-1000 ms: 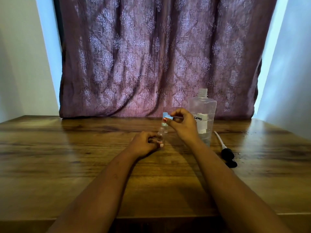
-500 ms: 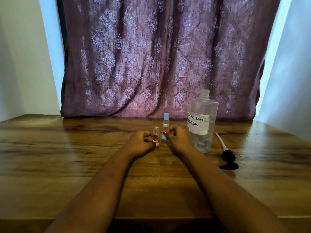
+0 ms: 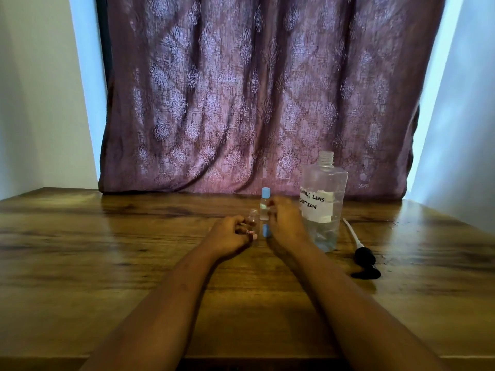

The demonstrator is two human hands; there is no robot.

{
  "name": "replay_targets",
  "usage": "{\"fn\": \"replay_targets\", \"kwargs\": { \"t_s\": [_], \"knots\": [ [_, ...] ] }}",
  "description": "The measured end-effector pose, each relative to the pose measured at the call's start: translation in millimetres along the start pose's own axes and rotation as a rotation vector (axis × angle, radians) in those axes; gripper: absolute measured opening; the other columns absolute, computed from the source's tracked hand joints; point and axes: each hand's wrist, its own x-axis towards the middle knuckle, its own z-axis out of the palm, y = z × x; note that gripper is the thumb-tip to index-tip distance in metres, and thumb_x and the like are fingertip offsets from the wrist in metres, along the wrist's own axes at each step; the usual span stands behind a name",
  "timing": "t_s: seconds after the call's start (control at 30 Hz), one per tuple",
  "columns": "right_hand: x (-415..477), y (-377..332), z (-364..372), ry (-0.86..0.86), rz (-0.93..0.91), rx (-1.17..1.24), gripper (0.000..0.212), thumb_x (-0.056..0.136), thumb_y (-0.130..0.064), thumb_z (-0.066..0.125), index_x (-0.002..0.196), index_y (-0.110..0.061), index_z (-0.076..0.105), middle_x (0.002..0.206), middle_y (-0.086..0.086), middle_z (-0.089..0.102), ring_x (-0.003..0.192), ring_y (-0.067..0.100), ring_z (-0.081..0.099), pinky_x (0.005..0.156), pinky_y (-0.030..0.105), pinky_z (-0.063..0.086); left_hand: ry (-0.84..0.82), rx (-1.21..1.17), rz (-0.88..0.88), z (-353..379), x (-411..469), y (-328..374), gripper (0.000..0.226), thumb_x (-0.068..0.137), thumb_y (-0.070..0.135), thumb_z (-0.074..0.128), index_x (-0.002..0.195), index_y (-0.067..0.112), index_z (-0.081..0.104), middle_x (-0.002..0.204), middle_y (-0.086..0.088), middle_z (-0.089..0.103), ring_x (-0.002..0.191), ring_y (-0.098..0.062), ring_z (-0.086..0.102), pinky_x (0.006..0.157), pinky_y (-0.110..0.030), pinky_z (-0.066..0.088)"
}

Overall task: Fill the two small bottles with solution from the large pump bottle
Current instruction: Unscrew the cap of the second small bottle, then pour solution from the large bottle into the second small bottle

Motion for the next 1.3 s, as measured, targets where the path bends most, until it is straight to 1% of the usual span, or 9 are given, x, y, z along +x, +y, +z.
{"fn": "replay_targets", "kwargs": {
  "t_s": [0.13, 0.27, 0.33, 0.43, 0.57, 0.67, 0.8, 0.9, 1.3],
  "knots": [
    [-4, -21, -47, 0.566, -0.182, 0.102, 0.02, 0.086, 0.0, 0.05, 0.104, -0.007, 0.054, 0.106, 0.009, 0.053, 0.091, 0.012, 0.046, 0.072, 0.017, 0.042, 0.002, -0.004, 0.034, 3, 0, -3, 0.033, 0.093, 0.014, 0.071, 0.125, 0.021, 0.066, 0.086, 0.011, 0.069, 0.072, -0.003, 0.061, 0.069, -0.023, 0.05],
    [-1, -8, -63, 0.834, 0.037, 0.032, 0.048, 0.083, -0.028, 0.063, 0.126, -0.016, 0.045, 0.131, 0.013, 0.043, 0.121, 0.031, 0.037, 0.103, 0.03, 0.025, -0.004, 0.062, 0.055, 4, -2, -3, 0.032, 0.093, 0.021, 0.07, 0.12, 0.034, 0.062, 0.095, 0.011, 0.073, 0.097, -0.012, 0.068, 0.106, -0.043, 0.05],
    [4, 5, -67, 0.703, 0.243, 0.11, 0.078, 0.075, -0.046, 0.071, 0.138, -0.02, 0.032, 0.143, 0.012, 0.033, 0.13, 0.035, 0.03, 0.104, 0.048, 0.027, -0.003, 0.089, 0.06, 2, -1, -4, 0.029, 0.092, 0.023, 0.07, 0.117, 0.037, 0.061, 0.096, 0.011, 0.074, 0.103, -0.014, 0.068, 0.113, -0.053, 0.043],
    [7, 21, -68, 0.411, 0.347, 0.267, 0.1, 0.066, -0.048, 0.077, 0.142, -0.021, 0.018, 0.143, 0.013, 0.035, 0.127, 0.037, 0.038, 0.1, 0.051, 0.039, -0.006, 0.112, 0.075, -1, 0, -1, 0.031, 0.093, 0.025, 0.07, 0.116, 0.041, 0.055, 0.098, 0.01, 0.074, 0.106, -0.017, 0.067, 0.114, -0.056, 0.04],
    [6, 25, -68, 0.375, 0.321, 0.376, 0.081, 0.067, -0.034, 0.081, 0.13, -0.015, 0.034, 0.127, 0.011, 0.053, 0.111, 0.028, 0.054, 0.081, 0.029, 0.043, -0.007, 0.12, 0.069, 1, -3, 1, 0.035, 0.081, 0.046, 0.068, 0.111, 0.049, 0.051, 0.099, 0.017, 0.071, 0.111, -0.02, 0.065, 0.114, -0.06, 0.038],
    [4, 20, -64, 0.396, 0.206, 0.37, 0.075, 0.067, -0.025, 0.082, 0.127, -0.014, 0.039, 0.125, 0.009, 0.052, 0.111, 0.024, 0.053, 0.08, 0.027, 0.042, -0.004, 0.1, 0.069, 2, -2, 0, 0.034, 0.069, 0.058, 0.062, 0.101, 0.054, 0.051, 0.101, 0.021, 0.07, 0.114, -0.02, 0.065, 0.114, -0.061, 0.037],
    [4, 19, -55, 0.381, 0.093, 0.172, 0.084, 0.061, -0.016, 0.085, 0.13, -0.02, 0.037, 0.126, 0.009, 0.052, 0.115, 0.029, 0.049, 0.093, 0.041, 0.043, 0.037, 0.024, 0.085, 3, -3, 1, 0.029, 0.065, 0.069, 0.06, 0.093, 0.063, 0.056, 0.093, 0.028, 0.07, 0.115, -0.018, 0.065, 0.115, -0.062, 0.037],
    [4, 22, -51, 0.365, 0.102, -0.016, 0.074, 0.064, -0.013, 0.078, 0.126, -0.025, 0.039, 0.122, 0.009, 0.054, 0.117, 0.032, 0.045, 0.102, 0.053, 0.033, 0.076, -0.025, 0.098, 3, -5, 4, 0.032, 0.061, 0.073, 0.059, 0.091, 0.061, 0.059, 0.091, 0.025, 0.072, 0.11, -0.018, 0.067, 0.113, -0.062, 0.04],
    [2, 22, -39, 0.177, -0.125, -0.303, 0.063, 0.071, -0.001, 0.065, 0.126, -0.02, 0.042, 0.12, 0.007, 0.055, 0.117, 0.03, 0.045, 0.108, 0.05, 0.026, 0.122, -0.089, 0.14, 5, -5, 5, 0.031, 0.056, 0.075, 0.057, 0.087, 0.07, 0.056, 0.092, 0.02, 0.074, 0.106, -0.021, 0.071, 0.107, -0.063, 0.046]
  ]
}}
